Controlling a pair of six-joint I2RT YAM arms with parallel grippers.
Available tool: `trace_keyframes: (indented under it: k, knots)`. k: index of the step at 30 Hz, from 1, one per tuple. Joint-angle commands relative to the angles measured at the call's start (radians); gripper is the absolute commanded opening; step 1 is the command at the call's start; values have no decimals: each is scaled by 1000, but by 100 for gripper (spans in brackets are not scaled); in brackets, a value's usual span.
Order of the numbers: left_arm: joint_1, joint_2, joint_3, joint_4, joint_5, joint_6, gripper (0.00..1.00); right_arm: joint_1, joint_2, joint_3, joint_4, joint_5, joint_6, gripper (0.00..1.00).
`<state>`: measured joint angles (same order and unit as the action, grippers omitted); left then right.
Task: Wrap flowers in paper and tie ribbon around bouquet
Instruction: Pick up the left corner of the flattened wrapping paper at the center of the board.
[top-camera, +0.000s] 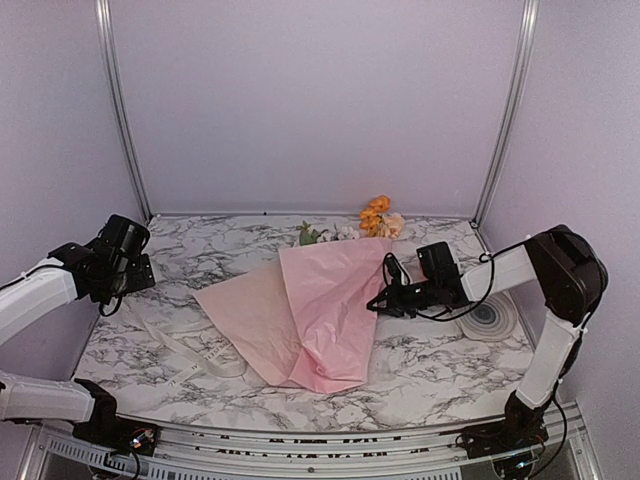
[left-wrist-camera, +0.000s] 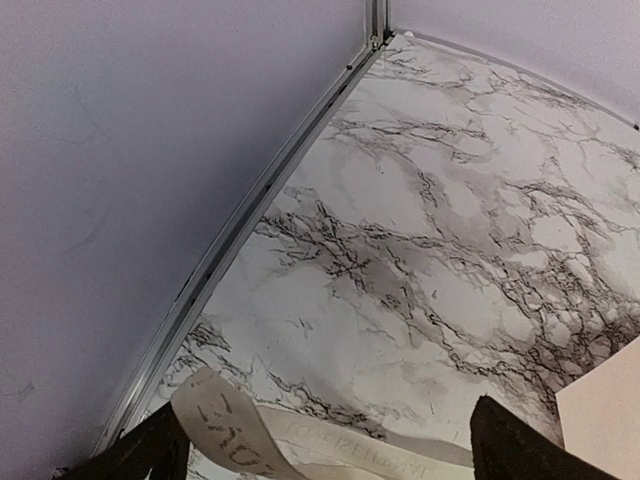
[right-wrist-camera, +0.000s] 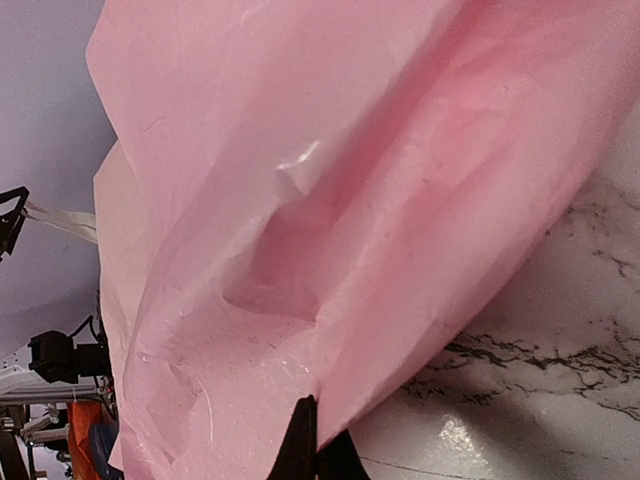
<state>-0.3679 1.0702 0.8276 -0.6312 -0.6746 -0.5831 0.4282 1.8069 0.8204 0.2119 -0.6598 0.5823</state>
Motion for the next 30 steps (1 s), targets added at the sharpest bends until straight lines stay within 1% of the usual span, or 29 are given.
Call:
trace_keyframes:
  k: [1,2,3,5,6,7,9,11,13,15,17,19,21,24,26,27,28,30]
  knots:
    - [-10,77,34,-5,34,-41,99,6,15,13,26,11,-10,0]
    - [-35,83,44,-4,17,-46,99,6,15,13,26,11,-10,0]
    - [-83,81,53,-4,-24,-56,99,6,14,11,26,12,-10,0]
    - [-209,73,76,-3,-122,-64,98,7,17,11,23,14,-10,0]
    - [-273,73,89,0,-157,-58,96,7,16,11,22,15,-11,0]
    - [-335,74,101,8,-162,-35,91,7,16,10,20,18,-12,0]
    - [-440,81,119,54,-93,41,77,7,14,8,15,24,-15,0]
    - [-541,92,126,96,-57,87,67,7,14,7,11,28,-16,0]
    - [-647,120,123,175,-4,151,62,10,17,5,11,33,-15,0]
    - [-727,167,112,295,159,260,61,13,21,4,12,34,-11,0]
    - [-744,233,102,391,329,260,61,17,22,4,15,36,-5,0]
    - [-745,301,95,478,461,231,63,22,18,4,14,40,-3,0]
    - [-746,356,95,563,557,202,66,28,12,5,10,49,-4,0]
    - [-743,420,104,696,655,161,73,35,10,5,5,62,-4,0]
    - [-746,475,141,698,710,162,74,36,9,1,6,66,0,0]
    - [-753,512,166,668,711,173,75,37,9,0,11,67,3,0]
    - [-762,553,201,612,690,197,74,37,9,-2,14,68,5,0]
    - [-779,649,279,452,591,231,76,37,9,-5,16,70,8,0]
